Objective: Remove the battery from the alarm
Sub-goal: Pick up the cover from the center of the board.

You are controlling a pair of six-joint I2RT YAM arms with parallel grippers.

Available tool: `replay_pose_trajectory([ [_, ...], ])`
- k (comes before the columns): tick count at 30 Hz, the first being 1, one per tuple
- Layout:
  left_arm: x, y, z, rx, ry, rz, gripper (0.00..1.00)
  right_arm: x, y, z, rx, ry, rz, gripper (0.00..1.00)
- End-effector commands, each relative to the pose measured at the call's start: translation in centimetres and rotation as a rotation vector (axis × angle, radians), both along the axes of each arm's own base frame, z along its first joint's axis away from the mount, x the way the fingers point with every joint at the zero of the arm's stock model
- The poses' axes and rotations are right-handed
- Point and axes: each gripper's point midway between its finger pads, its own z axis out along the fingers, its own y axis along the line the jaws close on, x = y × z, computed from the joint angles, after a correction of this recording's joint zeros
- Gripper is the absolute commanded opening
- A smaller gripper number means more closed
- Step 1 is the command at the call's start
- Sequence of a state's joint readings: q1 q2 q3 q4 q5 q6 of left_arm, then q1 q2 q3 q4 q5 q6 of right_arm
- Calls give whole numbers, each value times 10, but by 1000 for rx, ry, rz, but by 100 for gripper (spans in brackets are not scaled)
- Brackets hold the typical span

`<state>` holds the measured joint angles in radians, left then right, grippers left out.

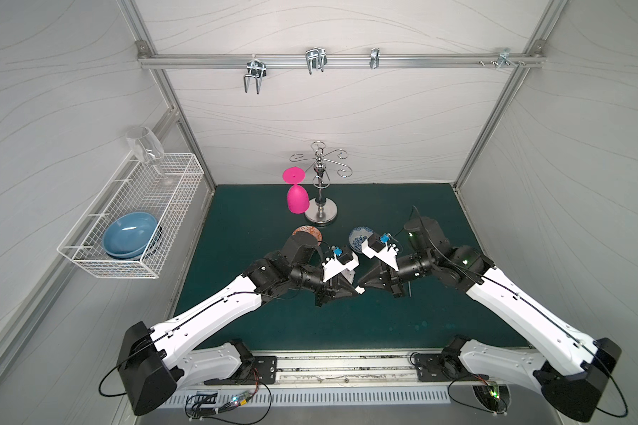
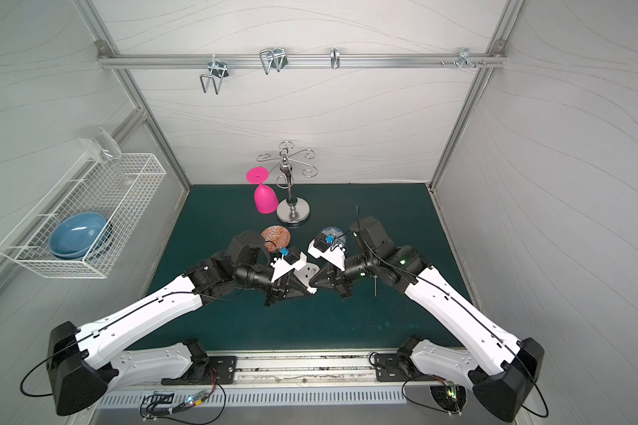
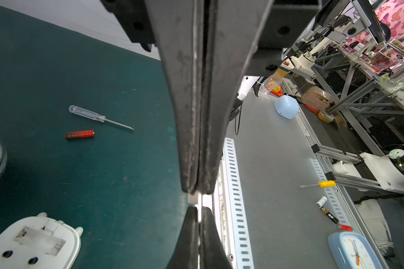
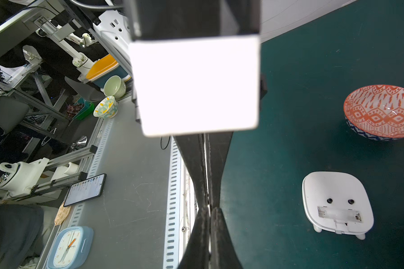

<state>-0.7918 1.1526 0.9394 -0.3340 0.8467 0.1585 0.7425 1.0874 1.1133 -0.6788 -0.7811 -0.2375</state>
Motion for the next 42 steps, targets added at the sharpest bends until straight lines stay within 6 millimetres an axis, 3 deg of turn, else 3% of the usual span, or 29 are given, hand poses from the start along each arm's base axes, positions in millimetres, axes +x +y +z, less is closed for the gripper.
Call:
replay_pose_trajectory([
  [1, 2, -8, 28, -83, -51, -30, 0, 2, -1, 7, 1, -35, -13, 17],
  [3, 4, -8, 30, -97, -55, -18, 0, 8, -6, 7, -11, -26, -69, 30],
  [4, 6, -8, 28, -97, -46, 0, 0, 13, -9, 8, -11, -8, -110, 43],
  [8, 29, -8, 22, -131, -3, 174, 0, 43, -33, 16, 55, 161, -342, 59],
  [12, 52, -5, 10, -195, 187, 386, 0, 61, -46, 13, 154, 419, -545, 59],
  [16, 61, -5, 0, -242, 430, 495, 0, 64, -39, 0, 223, 635, -596, 58],
  [24, 70, -15, -18, -308, 746, 553, 0, 73, -16, -29, 199, 769, -688, 53],
  [37, 74, -12, -22, -332, 767, 585, 0, 79, -17, -59, 146, 844, -758, 46],
  [42, 73, -15, -17, -348, 777, 557, 0, 78, -11, -55, 165, 859, -722, 36],
])
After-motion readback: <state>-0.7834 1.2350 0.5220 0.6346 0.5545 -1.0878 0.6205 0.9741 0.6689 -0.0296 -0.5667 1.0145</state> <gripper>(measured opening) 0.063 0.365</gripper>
